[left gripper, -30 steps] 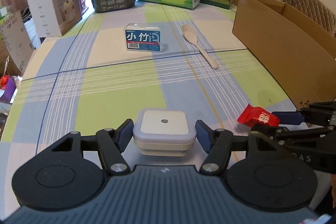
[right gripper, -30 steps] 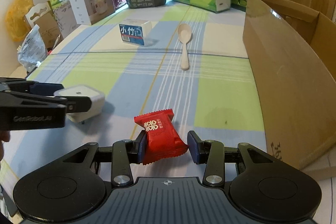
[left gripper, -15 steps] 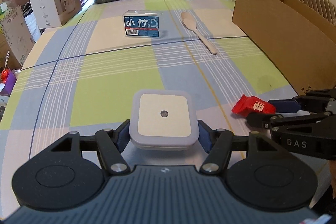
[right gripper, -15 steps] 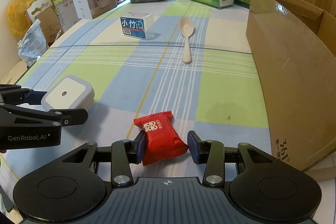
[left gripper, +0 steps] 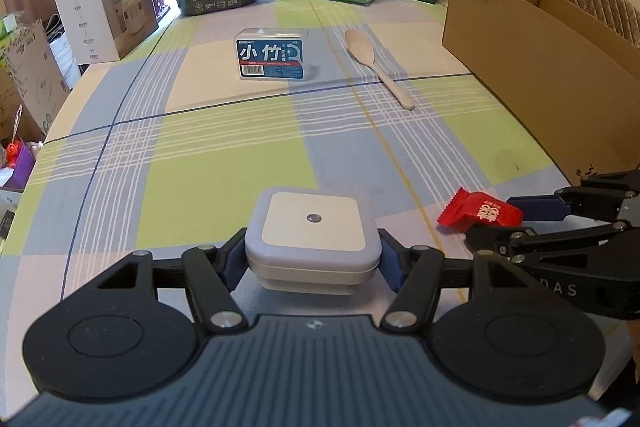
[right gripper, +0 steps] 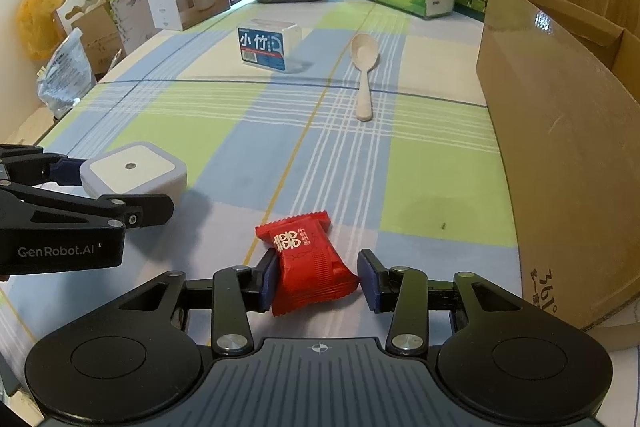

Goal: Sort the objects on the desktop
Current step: 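Lift and carry the night light and candy packet over the cardboard box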

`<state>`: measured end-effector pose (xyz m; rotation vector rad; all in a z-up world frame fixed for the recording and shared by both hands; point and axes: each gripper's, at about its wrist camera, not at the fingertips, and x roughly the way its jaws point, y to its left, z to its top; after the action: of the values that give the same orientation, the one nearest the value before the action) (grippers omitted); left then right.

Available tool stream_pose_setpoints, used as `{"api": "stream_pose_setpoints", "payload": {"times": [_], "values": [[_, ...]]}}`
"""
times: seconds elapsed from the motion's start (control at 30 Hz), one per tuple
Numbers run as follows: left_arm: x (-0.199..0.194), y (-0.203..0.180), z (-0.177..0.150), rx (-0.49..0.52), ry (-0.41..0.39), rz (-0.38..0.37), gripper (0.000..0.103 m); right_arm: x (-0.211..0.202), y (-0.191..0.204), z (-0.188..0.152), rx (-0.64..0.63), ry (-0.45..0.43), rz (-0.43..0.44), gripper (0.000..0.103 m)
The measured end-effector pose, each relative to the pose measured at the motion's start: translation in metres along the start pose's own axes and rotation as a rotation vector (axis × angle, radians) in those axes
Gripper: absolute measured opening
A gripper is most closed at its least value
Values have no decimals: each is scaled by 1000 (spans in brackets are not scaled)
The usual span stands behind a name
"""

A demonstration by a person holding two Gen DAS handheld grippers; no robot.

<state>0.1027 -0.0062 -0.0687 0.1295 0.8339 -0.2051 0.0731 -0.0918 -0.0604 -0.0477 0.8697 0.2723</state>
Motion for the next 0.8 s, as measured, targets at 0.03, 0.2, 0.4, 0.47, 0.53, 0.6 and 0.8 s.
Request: {"api": "stream_pose_setpoints", "payload": {"times": [0.03,0.2,0.4,0.47,0.53,0.6,0.8], "values": [[0,0,0,0,-1,-2,60,0,0,0,0,-3,-3,39],[-3,0,1,-5,-20,-1,60,-6,-2,3,18,-42,-23,38],[-5,-2,4,0,-32,-3,60,-14,-6,7,44,-75,-28,38],[-6,-5,4,12,-33,-4,60,-18,-6,9,49,-83,-26,38],[-9,-8,6,19,-39,-4,60,-23,-8,10,65,-90,-21,38],[-14,-10,8,15,-43,0,60,-31,-11,12,89,-99,-18,38],[-38,-19,11,-25,-63,-6,60,-66,-12,17,96,-148,-21,38]]}}
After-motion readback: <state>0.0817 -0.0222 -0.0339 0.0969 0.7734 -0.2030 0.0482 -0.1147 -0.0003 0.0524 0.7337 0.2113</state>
